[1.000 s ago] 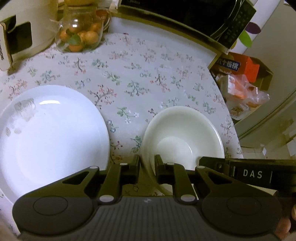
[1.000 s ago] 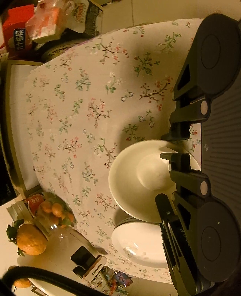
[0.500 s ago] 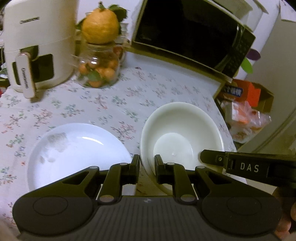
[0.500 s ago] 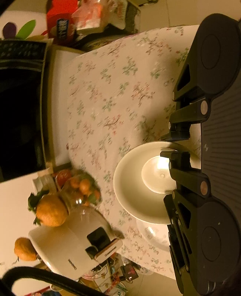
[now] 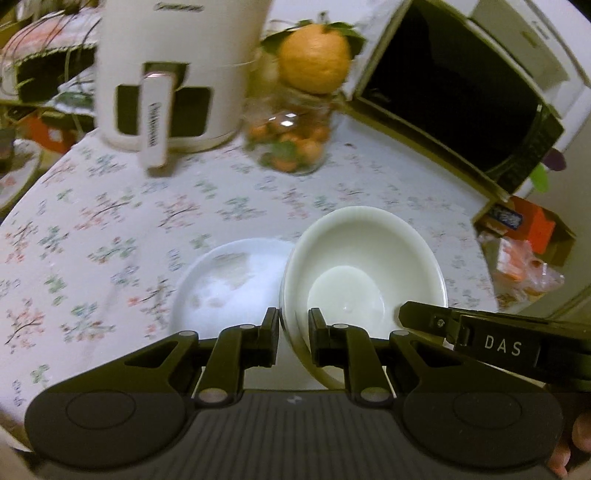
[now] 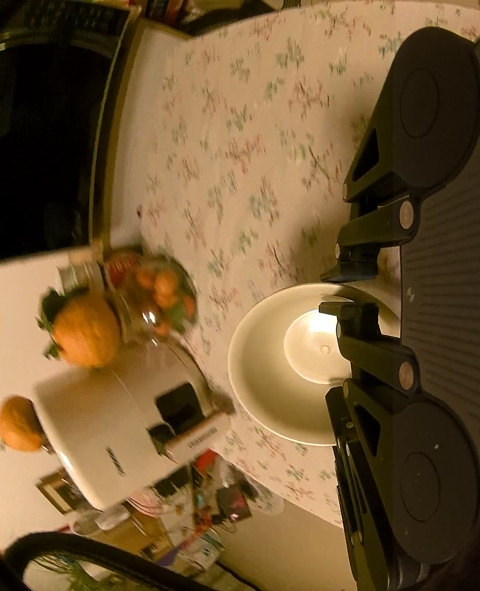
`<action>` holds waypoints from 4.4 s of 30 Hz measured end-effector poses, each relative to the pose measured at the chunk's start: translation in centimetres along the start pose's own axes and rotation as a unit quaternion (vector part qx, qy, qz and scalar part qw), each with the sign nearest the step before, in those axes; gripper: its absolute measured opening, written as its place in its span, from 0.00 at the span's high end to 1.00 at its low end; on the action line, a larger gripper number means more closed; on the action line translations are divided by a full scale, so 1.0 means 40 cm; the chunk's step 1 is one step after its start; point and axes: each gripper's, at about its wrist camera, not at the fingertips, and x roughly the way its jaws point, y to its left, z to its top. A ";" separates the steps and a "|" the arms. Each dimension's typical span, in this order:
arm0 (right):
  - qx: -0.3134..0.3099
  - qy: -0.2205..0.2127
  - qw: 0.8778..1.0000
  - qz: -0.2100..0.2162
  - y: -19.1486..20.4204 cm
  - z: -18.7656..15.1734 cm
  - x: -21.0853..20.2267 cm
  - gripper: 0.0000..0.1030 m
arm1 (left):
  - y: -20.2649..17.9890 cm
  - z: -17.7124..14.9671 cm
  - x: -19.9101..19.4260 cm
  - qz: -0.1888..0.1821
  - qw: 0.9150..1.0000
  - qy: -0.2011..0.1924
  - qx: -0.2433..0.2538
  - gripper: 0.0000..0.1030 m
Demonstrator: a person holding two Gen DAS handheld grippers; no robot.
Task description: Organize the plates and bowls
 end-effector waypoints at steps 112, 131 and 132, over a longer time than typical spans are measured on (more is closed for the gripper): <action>0.010 -0.109 0.992 -0.059 0.205 -0.289 -0.437 0.02 | -0.051 -0.157 -0.457 0.126 0.978 -0.131 0.098 0.00; 0.003 -0.106 0.991 -0.082 0.196 -0.287 -0.427 0.02 | -0.057 -0.156 -0.438 0.111 0.982 -0.117 0.097 0.00; 0.003 -0.106 0.991 -0.083 0.197 -0.287 -0.427 0.02 | -0.058 -0.155 -0.436 0.111 0.982 -0.116 0.096 0.00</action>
